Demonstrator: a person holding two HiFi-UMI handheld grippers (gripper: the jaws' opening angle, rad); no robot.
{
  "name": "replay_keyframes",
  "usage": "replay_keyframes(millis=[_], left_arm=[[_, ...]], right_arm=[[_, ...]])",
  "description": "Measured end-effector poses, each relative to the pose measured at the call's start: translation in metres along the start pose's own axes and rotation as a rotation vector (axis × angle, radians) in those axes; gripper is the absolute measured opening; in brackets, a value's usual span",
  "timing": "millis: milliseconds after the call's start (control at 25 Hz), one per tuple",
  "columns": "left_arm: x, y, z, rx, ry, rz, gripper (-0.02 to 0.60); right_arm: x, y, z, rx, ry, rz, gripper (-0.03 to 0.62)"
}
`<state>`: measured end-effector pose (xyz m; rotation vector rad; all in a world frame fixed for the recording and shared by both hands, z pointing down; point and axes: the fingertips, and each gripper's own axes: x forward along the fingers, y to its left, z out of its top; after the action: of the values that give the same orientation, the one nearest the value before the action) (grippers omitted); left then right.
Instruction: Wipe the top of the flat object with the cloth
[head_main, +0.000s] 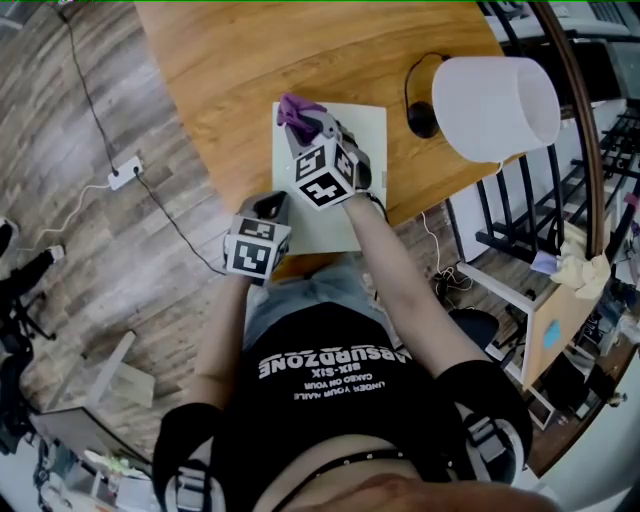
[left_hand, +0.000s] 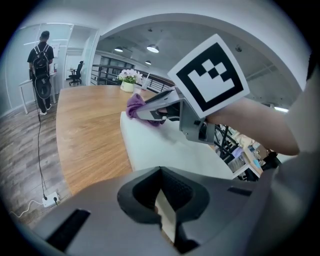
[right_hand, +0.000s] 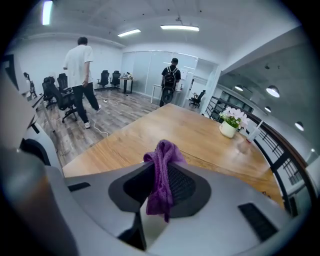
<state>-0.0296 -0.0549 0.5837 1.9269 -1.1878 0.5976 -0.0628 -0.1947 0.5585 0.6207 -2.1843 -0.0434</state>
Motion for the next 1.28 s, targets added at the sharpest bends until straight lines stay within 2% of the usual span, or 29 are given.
replay_keyframes(millis=[200, 320, 520, 1000, 1120, 1280], left_arm=[[0.0, 0.001, 0.0, 0.01, 0.005, 0.007, 0.017], [0.001, 0.002, -0.001, -0.002, 0.005, 0.003, 0.017], [0.001, 0.004, -0.003, -0.028, -0.003, -0.001, 0.017], [0.002, 0.007, -0.003, -0.007, -0.009, 0.026, 0.017], [0.003, 0.008, -0.004, -0.002, -0.01, 0.03, 0.017], [0.001, 0.007, -0.004, 0.006, -0.012, 0.038, 0.017]], right_arm=[[0.001, 0.022, 0.005, -0.158, -0.021, 0.072, 0.087], [0.002, 0.028, 0.004, -0.214, -0.026, 0.096, 0.087], [-0.002, 0.033, 0.001, -0.205, -0.033, 0.128, 0.087], [-0.019, 0.064, -0.016, -0.22, -0.01, 0.216, 0.086], [-0.023, 0.071, -0.019, -0.19, -0.014, 0.22, 0.086], [-0.027, 0.075, -0.02, -0.203, -0.03, 0.198, 0.086]])
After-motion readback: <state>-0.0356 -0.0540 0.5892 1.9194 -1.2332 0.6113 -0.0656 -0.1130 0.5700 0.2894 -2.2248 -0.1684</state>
